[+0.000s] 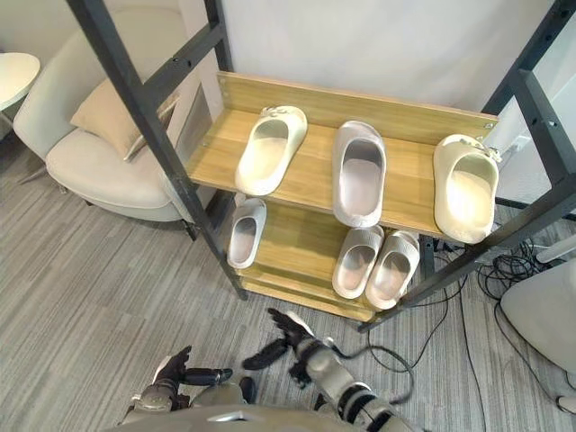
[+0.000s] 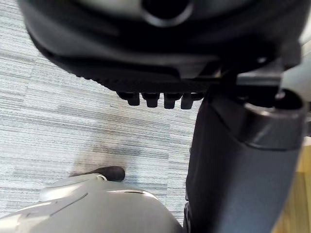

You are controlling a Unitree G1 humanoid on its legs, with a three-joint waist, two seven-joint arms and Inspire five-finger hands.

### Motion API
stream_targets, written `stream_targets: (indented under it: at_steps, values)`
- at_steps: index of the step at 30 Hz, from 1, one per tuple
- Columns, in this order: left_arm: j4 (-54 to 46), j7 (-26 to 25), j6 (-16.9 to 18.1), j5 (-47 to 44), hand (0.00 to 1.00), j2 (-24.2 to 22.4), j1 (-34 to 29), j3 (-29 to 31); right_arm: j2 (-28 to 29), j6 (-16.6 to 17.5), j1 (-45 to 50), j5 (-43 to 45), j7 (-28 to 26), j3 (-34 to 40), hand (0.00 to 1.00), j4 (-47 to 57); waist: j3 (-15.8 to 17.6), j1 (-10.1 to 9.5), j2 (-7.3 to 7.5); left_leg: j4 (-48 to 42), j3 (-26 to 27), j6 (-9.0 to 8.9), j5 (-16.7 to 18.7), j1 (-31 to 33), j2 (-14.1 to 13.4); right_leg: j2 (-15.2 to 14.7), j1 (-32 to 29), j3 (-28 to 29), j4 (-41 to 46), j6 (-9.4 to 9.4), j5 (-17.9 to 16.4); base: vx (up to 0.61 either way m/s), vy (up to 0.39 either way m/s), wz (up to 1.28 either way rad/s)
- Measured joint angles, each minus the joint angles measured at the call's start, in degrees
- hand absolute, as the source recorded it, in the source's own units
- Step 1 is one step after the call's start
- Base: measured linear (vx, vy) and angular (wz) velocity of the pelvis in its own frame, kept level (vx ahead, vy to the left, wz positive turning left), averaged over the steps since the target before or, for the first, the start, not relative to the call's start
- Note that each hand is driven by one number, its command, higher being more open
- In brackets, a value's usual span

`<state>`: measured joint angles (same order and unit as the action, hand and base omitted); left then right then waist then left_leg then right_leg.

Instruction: Organize the slippers on the shoe rack

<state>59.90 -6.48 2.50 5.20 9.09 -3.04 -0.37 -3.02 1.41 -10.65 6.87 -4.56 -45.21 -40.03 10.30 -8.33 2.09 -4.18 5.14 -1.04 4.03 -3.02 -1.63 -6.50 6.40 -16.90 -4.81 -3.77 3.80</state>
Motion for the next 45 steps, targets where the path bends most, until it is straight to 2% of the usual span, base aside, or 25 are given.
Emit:
stream_targets:
  at_steps: [2, 4, 8, 12, 16, 19, 21, 24, 29, 33, 37, 45]
  values:
    - [0.0, -0.7, 0.0, 0.0, 1.0, 0.2, 0.0, 0.0, -0.3, 0.0, -0.3, 2.6, -2.2, -2.9, 1.0, 7.1, -0.1, -0.62, 0.64, 0.3, 0.2, 0.0, -0.3, 0.0, 0.0, 0.0, -0.3, 0.3, 0.0, 0.04, 0.4, -0.08, 0.011, -0.06]
    - [0.0, -1.3, 0.1, 0.0, 1.0, 0.5, -0.1, 0.0, -2.4, 0.2, -0.4, 6.0, -4.7, -5.8, 1.0, 18.6, -0.1, -0.7, 1.16, 0.3, 0.4, 0.02, -0.4, 0.0, 0.0, -0.1, -0.4, 0.6, 0.0, -0.02, 0.7, -0.07, 0.024, -0.06]
    - [-0.1, -2.1, 0.5, 0.4, 1.0, 0.8, -0.5, 0.0, -8.5, 2.0, -0.5, 11.7, -6.6, -5.8, 1.0, 38.6, -0.4, -0.31, 1.81, 0.2, 1.5, -0.59, 0.0, 0.2, 0.0, -0.4, -1.6, 1.8, 0.9, -0.15, 0.8, -0.04, 0.033, -0.15]
    - [0.1, -2.7, 0.7, 0.5, 1.0, 1.3, -0.6, -0.6, -13.6, 5.2, -1.1, 16.5, -6.6, 1.7, 1.0, 55.5, -0.7, 1.42, 2.11, -0.9, 2.3, -0.35, 0.3, 0.0, 0.0, -0.3, -1.5, 2.8, 1.1, -0.22, 0.8, 0.0, 0.012, -0.12]
    - [0.5, -3.0, 0.7, 0.4, 1.0, 1.3, -1.0, -1.1, -16.8, 10.7, -1.0, 20.4, -4.4, 12.9, 1.0, 65.8, -1.1, 3.33, 1.48, -2.1, 2.9, -0.08, 1.1, 0.0, -0.1, -0.3, -1.3, 3.7, 1.2, -0.34, 0.9, -0.01, 0.009, -0.11]
    - [1.0, -3.0, 0.8, 0.3, 1.0, 0.7, -1.7, -1.1, -17.1, 14.4, -1.0, 18.0, -0.9, 18.4, 1.0, 67.5, -1.9, 4.17, 0.2, -3.0, 3.6, -0.09, 1.7, -0.2, -0.3, -0.3, -1.3, 4.6, 1.2, -0.45, 1.0, -0.02, 0.014, -0.15]
    - [1.0, -2.8, 0.8, 0.3, 1.0, 0.4, -2.1, -1.5, -17.2, 15.2, -1.0, 12.6, 2.4, 20.3, 1.0, 67.4, -2.3, 4.52, -0.53, -3.1, 3.7, -0.03, 1.8, -0.3, -0.3, -0.3, -1.3, 4.7, 1.4, -0.44, 1.0, -0.02, 0.005, -0.05]
    - [1.0, -2.3, 0.9, 0.3, 1.0, 0.1, -2.5, -1.8, -17.6, 15.2, -1.0, 5.5, 5.7, 23.4, 1.0, 67.4, -2.7, 4.92, -1.13, -3.1, 3.7, -0.03, 1.8, -0.5, -0.4, -0.2, -1.1, 4.9, 1.4, -0.41, 1.1, -0.02, -0.004, -0.01]
    - [1.0, -2.2, 1.0, 0.3, 1.0, 0.2, -3.0, -2.2, -19.1, 15.2, -1.0, -7.4, 12.2, 29.6, 1.0, 67.3, -3.1, 5.41, -1.33, -3.0, 3.8, -0.03, 1.8, -0.6, -0.3, -0.2, -1.2, 5.0, 1.4, -0.41, 1.1, -0.01, -0.003, -0.01]
    - [1.0, -1.8, 1.2, 0.3, 1.0, 0.2, -3.2, -2.2, -20.3, 15.1, -1.0, -12.6, 15.1, 32.3, 1.0, 65.6, -3.2, 5.61, -1.42, -2.7, 3.8, -0.01, 1.8, -0.6, -0.3, -0.2, -1.3, 5.0, 1.3, -0.42, 1.1, 0.0, 0.0, 0.0]
    - [1.0, -1.6, 1.2, 0.3, 1.0, 0.2, -3.2, -2.3, -22.7, 12.8, -1.4, -18.4, 16.4, 34.1, 1.0, 60.1, -3.3, 5.58, -1.42, -2.2, 3.8, 0.09, 1.7, -0.3, -0.2, -0.2, -1.6, 5.0, 0.9, -0.43, 1.1, 0.0, 0.0, 0.0]
    - [1.0, -1.2, 2.0, 0.3, 1.0, 0.2, -3.2, -2.3, -25.0, 7.5, -2.0, -22.3, 17.4, 36.7, 1.0, 46.4, -3.3, 5.53, -1.44, -2.0, 2.0, 0.53, 1.4, 1.5, 0.1, -0.1, -2.4, 3.8, 0.0, -0.6, 1.4, 0.02, -0.01, 0.08]
